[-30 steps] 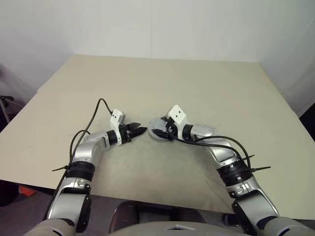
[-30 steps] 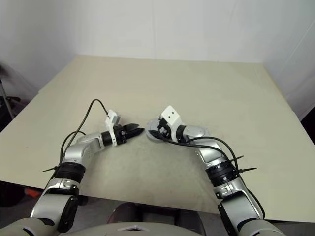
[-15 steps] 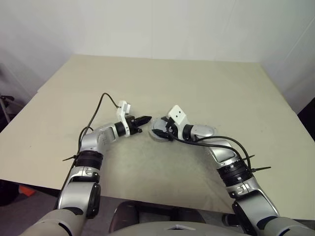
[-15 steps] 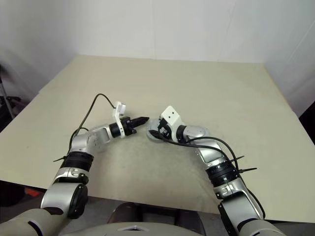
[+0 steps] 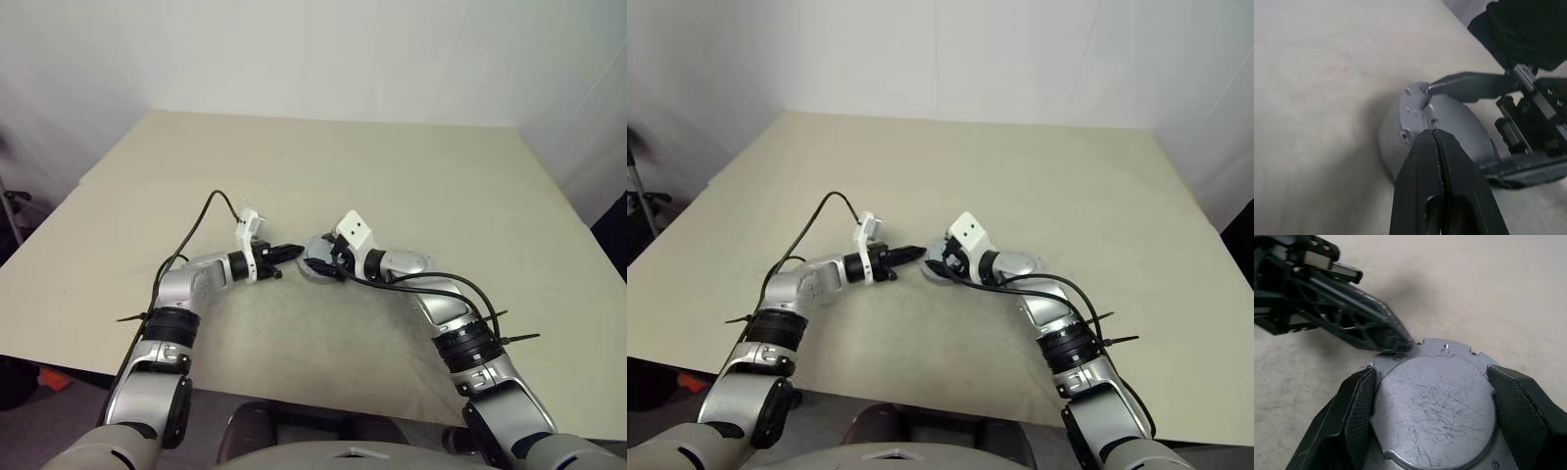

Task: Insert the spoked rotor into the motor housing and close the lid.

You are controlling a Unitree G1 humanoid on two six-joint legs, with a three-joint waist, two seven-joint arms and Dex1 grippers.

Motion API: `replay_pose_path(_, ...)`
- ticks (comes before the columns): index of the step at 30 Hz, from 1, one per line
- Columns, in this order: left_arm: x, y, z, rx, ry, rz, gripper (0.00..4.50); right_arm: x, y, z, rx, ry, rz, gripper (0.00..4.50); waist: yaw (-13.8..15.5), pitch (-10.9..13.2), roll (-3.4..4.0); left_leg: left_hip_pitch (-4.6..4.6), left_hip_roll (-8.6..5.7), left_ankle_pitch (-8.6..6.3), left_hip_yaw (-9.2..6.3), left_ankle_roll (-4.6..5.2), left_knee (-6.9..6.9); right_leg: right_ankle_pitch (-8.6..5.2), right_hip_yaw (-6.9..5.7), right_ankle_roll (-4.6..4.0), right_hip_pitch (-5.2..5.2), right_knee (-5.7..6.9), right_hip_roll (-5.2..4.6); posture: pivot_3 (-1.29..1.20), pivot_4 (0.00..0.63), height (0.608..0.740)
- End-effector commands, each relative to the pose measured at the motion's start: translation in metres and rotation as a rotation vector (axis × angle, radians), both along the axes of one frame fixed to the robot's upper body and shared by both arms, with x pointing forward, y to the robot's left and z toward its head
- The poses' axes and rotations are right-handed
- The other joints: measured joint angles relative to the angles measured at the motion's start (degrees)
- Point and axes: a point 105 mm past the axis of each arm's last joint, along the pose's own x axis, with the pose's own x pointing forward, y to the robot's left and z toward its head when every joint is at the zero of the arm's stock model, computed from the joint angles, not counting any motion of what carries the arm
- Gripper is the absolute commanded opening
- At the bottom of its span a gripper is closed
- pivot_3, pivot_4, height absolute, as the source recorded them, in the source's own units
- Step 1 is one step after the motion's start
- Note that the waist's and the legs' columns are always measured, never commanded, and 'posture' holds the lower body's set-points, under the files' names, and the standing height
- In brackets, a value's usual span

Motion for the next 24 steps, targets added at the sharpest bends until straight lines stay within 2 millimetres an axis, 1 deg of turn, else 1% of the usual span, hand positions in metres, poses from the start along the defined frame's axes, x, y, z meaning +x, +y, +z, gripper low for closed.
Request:
replay_pose_path(1, -0.009, -0.002, -0.015, 0.046, 0.056, -0.016, 0.03, 0.000, -0.009, -0.013, -0.040, 0.042, -0.037, 3.15, 0.12, 0.00, 0.00, 0.07, 0.00, -0.02, 0.00, 0.00, 0.00, 0.00, 0.00, 0.00, 0.06, 0.00, 0.00, 0.00, 0.000, 0.740)
replay_pose_path(7, -0.010, -0.003, -0.020, 0.069, 0.070, -0.009, 0.03, 0.001, -0.011, -0.013, -0.030, 0.053, -0.045, 3.15, 0.30, -0.05, -0.01, 0.17, 0.00, -0.01, 0.00, -0.03, -0.01, 0.00, 0.00, 0.01, 0.16, 0.00, 0.00, 0.00, 0.000, 0.740)
replay_pose_path(9, -0.009, -0.002, -0.021, 0.081, 0.069, 0.000, 0.03, -0.001, -0.009, -0.011, -0.016, 0.057, -0.023, 3.15, 0.45, -0.09, -0.01, 0.18, 0.00, -0.01, 0.00, -0.02, -0.01, 0.00, 0.00, 0.01, 0.16, 0.00, 0.00, 0.00, 0.000, 0.740)
replay_pose_path(10, -0.008, -0.002, -0.021, 0.086, 0.068, 0.004, 0.00, -0.002, -0.008, -0.008, -0.007, 0.055, -0.014, 3.88, 0.57, -0.12, -0.01, 0.19, 0.00, -0.01, 0.00, -0.02, -0.01, 0.00, 0.00, 0.01, 0.17, 0.00, 0.00, 0.00, 0.000, 0.740)
replay_pose_path(12, -0.007, -0.001, -0.022, 0.089, 0.067, 0.008, 0.00, -0.003, -0.007, -0.002, 0.005, 0.033, -0.004, 4.46, 0.62, -0.14, -0.02, 0.20, 0.00, -0.01, 0.00, -0.02, -0.01, 0.00, 0.00, 0.01, 0.17, 0.00, 0.00, 0.00, 0.000, 0.740)
replay_pose_path(17, -0.008, -0.001, -0.023, 0.092, 0.065, 0.010, 0.00, -0.015, -0.006, 0.029, 0.091, -0.014, 0.050, 4.46, 0.74, -0.13, -0.02, 0.17, 0.00, -0.01, -0.01, -0.01, -0.01, -0.01, 0.00, 0.01, 0.15, -0.01, 0.00, 0.00, 0.000, 0.740)
replay_pose_path(18, -0.008, -0.001, -0.023, 0.092, 0.065, 0.010, 0.00, -0.016, -0.006, 0.032, 0.102, -0.015, 0.054, 4.46, 0.74, -0.13, -0.01, 0.15, 0.00, -0.02, -0.01, -0.01, -0.02, -0.01, 0.00, 0.01, 0.13, -0.03, 0.00, 0.00, 0.000, 0.740)
replay_pose_path(21, -0.009, -0.001, -0.024, 0.093, 0.064, 0.013, 0.00, -0.017, -0.019, 0.052, 0.233, 0.010, 0.005, 4.46, 0.87, -0.13, -0.01, 0.07, 0.00, -0.01, -0.01, 0.00, -0.04, -0.01, 0.00, 0.02, 0.05, -0.04, 0.00, 0.00, 0.000, 0.740)
replay_pose_path(22, -0.009, -0.001, -0.024, 0.091, 0.065, 0.015, 0.00, -0.013, -0.027, 0.054, 0.275, 0.040, -0.047, 4.46, 0.91, -0.13, -0.01, 0.07, 0.00, -0.02, -0.01, 0.01, -0.04, -0.01, 0.00, 0.02, 0.05, -0.05, 0.00, 0.00, 0.000, 0.740)
replay_pose_path(24, -0.010, -0.001, -0.025, 0.088, 0.066, 0.017, 0.00, -0.003, -0.045, 0.048, 0.325, 0.108, -0.168, 4.46, 0.97, -0.13, -0.02, 0.09, -0.01, -0.03, -0.01, 0.03, -0.04, -0.01, 0.00, 0.02, 0.09, -0.08, -0.01, 0.00, 0.000, 0.740)
